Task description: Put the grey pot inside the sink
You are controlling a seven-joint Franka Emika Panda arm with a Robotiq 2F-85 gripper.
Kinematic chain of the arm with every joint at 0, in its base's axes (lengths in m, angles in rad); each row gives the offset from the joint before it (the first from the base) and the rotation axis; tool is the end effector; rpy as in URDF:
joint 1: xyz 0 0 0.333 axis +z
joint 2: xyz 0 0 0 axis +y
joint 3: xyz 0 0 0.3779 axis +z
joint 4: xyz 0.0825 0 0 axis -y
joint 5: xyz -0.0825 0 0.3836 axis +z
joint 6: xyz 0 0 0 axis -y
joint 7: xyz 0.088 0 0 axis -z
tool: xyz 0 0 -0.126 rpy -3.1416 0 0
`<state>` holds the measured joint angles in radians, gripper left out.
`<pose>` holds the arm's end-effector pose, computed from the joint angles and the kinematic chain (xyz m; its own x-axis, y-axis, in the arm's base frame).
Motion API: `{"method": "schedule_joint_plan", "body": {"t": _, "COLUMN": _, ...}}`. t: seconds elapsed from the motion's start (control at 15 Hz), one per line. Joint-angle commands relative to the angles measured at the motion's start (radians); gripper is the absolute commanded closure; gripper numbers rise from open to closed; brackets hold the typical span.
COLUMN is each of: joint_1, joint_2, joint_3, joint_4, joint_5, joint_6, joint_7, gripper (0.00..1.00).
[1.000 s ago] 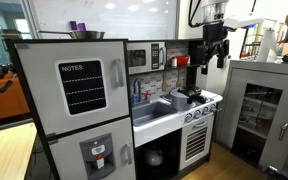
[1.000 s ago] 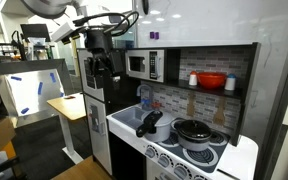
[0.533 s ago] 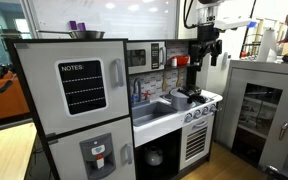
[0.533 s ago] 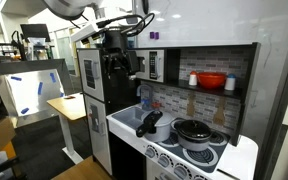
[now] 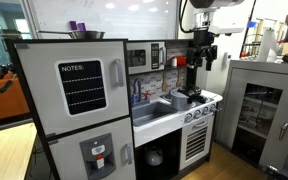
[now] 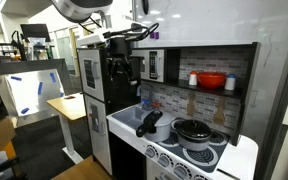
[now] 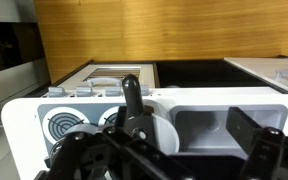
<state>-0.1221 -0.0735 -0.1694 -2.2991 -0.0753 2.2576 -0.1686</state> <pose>0.4789 -0.1479 0.4242 0.9969 -0.0751 0.0218 -0.0762 -0.9958 0.0517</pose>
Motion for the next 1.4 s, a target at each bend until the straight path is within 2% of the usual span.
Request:
{"method": "schedule_joint_plan", "body": {"t": 0.0, "joint_1": -0.011, "joint_2": 0.08, "joint_3": -0.003, "joint_4": 0.03, "joint_5": 0.063, "joint_6": 0.056, "joint_7": -0.043, "gripper": 0.0}}
{"method": "schedule_joint_plan", "body": {"t": 0.33, "joint_1": -0.024, "joint_2": 0.161, "joint_3": 0.003, "joint_4": 0.053, "joint_5": 0.105, "joint_6": 0.131, "joint_7": -0.09, "gripper": 0.0}}
{"method": "schedule_joint_plan", "body": {"t": 0.87, "joint_1": -0.076, "joint_2": 0.199, "joint_3": -0.023, "joint_4": 0.074, "joint_5": 0.061, "joint_6": 0.135, "joint_7": -0.159, "gripper": 0.0}}
{"method": "schedule_joint_plan", "body": {"t": 1.33, "joint_1": -0.083, "joint_2": 0.28, "joint_3": -0.016, "joint_4": 0.101, "joint_5": 0.032, "joint_6": 0.153, "joint_7": -0.166, "gripper": 0.0}}
